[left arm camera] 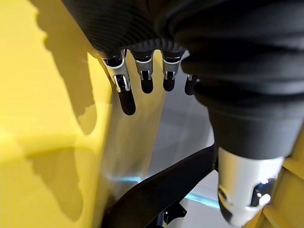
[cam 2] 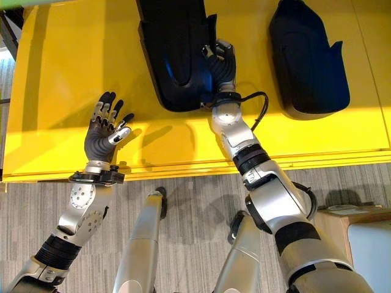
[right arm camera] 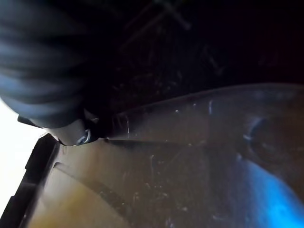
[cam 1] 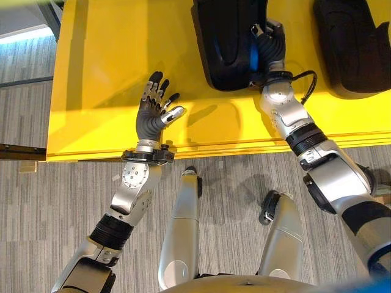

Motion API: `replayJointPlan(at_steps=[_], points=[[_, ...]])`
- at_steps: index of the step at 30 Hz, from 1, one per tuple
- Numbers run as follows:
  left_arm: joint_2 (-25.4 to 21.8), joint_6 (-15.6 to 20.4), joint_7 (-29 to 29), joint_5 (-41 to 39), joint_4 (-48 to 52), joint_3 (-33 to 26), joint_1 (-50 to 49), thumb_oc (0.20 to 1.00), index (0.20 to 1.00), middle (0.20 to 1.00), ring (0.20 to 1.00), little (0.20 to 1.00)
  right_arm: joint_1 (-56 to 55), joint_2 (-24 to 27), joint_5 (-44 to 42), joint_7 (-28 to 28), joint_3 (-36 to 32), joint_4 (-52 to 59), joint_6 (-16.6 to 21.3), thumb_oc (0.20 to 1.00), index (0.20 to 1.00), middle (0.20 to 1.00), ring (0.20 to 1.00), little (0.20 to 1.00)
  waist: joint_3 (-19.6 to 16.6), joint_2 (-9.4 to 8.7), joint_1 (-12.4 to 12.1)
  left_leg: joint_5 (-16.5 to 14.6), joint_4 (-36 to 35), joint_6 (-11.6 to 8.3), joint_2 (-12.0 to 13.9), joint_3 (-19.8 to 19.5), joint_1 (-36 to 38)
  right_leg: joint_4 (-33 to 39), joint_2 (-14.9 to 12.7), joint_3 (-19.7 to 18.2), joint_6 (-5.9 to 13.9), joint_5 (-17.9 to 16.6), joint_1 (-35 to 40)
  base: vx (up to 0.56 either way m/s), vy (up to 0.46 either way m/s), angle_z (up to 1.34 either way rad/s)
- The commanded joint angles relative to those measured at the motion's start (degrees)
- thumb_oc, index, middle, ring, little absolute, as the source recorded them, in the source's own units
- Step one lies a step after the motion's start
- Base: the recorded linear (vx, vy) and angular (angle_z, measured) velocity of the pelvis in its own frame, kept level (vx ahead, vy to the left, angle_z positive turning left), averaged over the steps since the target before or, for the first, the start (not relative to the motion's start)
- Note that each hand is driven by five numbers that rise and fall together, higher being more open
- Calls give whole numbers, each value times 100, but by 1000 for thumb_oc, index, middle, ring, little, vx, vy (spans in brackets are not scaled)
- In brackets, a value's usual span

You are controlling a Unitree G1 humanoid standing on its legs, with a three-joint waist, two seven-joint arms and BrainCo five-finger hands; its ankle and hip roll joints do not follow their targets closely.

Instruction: Move parts from the plastic box to the shelf.

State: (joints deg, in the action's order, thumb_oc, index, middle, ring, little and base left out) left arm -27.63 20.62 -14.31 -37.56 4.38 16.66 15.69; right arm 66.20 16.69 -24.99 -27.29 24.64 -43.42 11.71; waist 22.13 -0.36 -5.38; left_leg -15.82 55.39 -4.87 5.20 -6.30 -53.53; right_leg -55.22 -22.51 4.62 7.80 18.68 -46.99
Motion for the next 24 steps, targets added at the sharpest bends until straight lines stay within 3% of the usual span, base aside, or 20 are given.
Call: replayJointPlan(at_steps=[1,12,24], points=[[204,-155,-200,8,-210,146,-226,1000,1000,1000,1000,1000,-202,-17,184,-55,-187,-85,221,200,200,200,200,200,-69,-4,-84,-76,68,86,145,-208,-187,-245,211,-238,-392,16,-321,4,-18,-5],[266,-117,-277,4,-222,183,-200,1000,1000,1000,1000,1000,-397,-398,-23,-164,-372,-682,244,200,200,200,200,200,-86,29,-85,-68,-1,97,152,-208,-210,-209,227,-245,-381,25,-357,1,-1,-1],[319,-58,-321,0,-287,183,-173,1000,1000,1000,1000,1000,-450,-307,358,-260,-324,-948,111,200,200,200,200,200,-77,13,-81,-71,-11,109,138,-186,-254,-175,218,-265,-360,-23,-379,0,0,0]])
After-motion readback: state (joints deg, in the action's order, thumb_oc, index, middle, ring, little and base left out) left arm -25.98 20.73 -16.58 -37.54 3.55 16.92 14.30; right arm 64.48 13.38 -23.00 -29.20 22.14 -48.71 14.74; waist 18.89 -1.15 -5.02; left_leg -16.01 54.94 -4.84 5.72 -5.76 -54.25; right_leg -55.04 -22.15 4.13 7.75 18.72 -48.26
